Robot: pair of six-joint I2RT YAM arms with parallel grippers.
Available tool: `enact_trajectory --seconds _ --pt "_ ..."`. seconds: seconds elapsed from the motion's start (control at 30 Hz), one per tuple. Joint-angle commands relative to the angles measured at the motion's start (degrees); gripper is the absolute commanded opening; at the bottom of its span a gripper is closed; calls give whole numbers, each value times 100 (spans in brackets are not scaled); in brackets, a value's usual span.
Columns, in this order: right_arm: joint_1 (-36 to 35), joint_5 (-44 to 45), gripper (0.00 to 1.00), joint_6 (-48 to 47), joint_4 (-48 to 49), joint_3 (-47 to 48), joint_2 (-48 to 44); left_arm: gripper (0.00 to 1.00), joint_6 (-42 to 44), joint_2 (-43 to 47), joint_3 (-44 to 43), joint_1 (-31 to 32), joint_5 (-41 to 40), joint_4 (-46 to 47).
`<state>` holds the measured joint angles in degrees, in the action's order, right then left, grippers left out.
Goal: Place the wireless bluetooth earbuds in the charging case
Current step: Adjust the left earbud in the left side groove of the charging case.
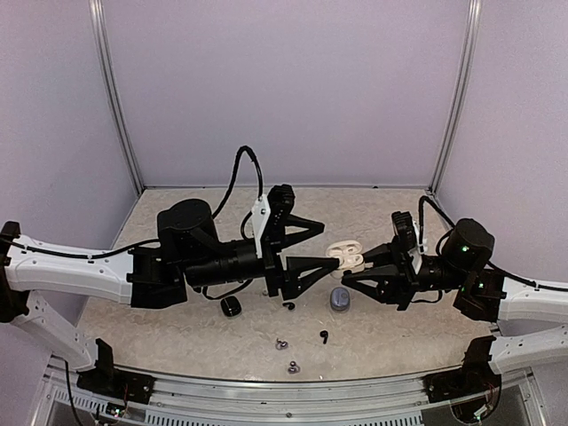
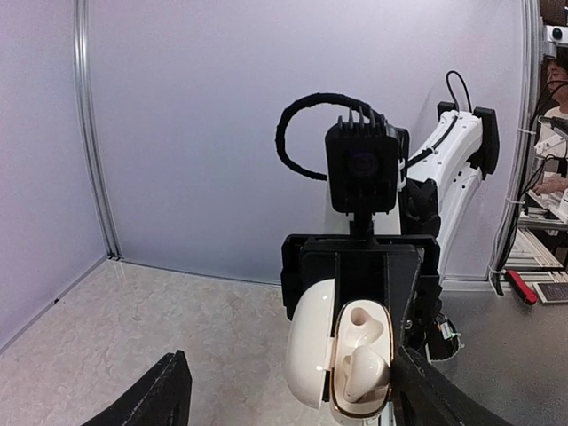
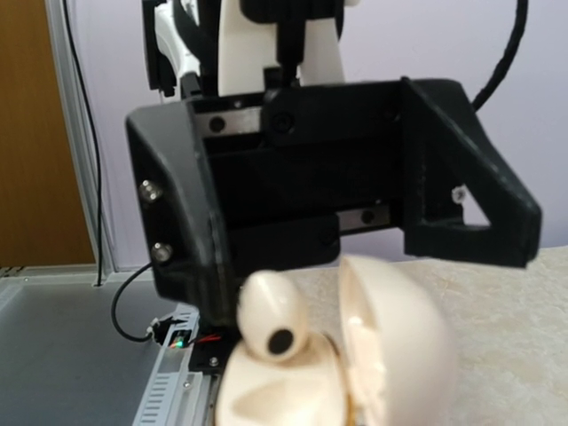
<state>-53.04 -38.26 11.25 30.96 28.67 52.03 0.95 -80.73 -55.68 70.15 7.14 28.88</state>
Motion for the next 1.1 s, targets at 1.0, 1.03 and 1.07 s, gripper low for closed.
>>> enact_trajectory --seconds 1.0,1.03,1.07 --pt "311 988 1 285 -548 -85 -448 73 -1849 471 317 -1265 -1375 -2931" --pt "325 1009 1 284 -593 -81 -422 71 -1893 359 260 -1366 -1422 -3187" --pt "335 1020 1 275 -641 -68 -398 70 -1923 208 217 -1424 -1452 -3354"
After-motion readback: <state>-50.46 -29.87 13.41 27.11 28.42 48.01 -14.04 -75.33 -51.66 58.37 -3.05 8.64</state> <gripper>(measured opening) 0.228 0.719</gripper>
